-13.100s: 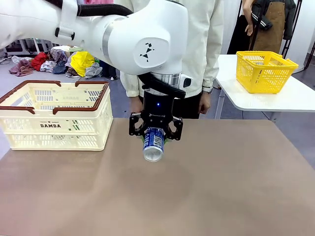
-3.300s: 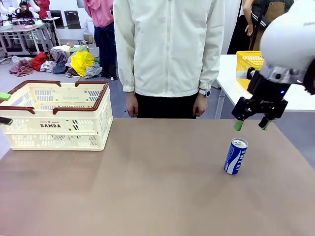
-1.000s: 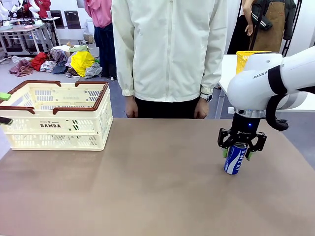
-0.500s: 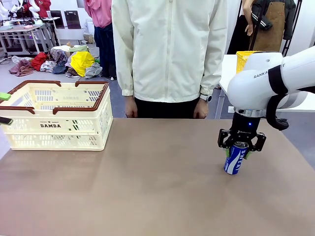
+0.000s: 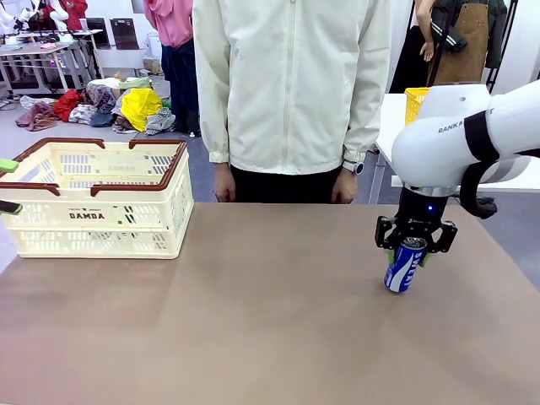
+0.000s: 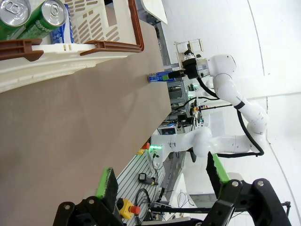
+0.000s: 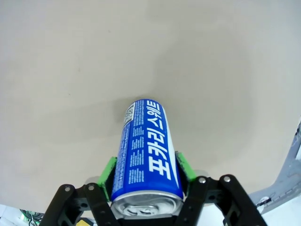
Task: Place the drinks into the Shopping basket.
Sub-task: Pick up one drink and place it into the Shopping basket.
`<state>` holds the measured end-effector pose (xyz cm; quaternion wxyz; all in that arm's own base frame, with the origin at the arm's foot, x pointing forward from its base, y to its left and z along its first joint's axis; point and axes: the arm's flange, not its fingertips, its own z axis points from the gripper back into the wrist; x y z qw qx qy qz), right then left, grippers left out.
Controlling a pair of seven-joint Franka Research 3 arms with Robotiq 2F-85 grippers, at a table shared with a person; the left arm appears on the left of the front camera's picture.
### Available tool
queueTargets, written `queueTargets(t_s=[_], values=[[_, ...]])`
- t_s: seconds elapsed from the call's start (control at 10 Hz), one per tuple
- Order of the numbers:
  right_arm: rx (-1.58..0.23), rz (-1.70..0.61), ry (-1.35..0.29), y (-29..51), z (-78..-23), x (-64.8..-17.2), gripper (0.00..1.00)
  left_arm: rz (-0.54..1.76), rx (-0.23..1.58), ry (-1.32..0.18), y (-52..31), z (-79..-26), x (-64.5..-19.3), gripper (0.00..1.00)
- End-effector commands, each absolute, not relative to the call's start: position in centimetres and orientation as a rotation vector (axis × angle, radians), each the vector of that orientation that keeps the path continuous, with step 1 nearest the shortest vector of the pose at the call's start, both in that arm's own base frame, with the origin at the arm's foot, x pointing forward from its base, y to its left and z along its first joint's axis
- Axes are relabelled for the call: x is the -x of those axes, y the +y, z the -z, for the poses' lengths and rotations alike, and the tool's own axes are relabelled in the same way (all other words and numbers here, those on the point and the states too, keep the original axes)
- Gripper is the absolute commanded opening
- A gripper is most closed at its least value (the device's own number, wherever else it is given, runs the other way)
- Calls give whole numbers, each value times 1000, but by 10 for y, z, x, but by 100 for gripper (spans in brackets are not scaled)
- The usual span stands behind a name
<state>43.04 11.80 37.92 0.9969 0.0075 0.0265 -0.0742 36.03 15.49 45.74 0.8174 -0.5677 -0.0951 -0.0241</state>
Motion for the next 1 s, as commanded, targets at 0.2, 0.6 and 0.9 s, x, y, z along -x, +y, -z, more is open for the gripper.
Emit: queueTargets(t_s=[0.2,0.6,0.9], values=[[-151,5,-15,86,-479,-410,0,55,1208,-201,156,-460,-358,100],[-219,38,2,60,-524,-405,0,55,1208,-201,156,-460,-358,100],[-158,33,-16,64,-524,-393,0,55,1208,-201,156,-460,-358,100]])
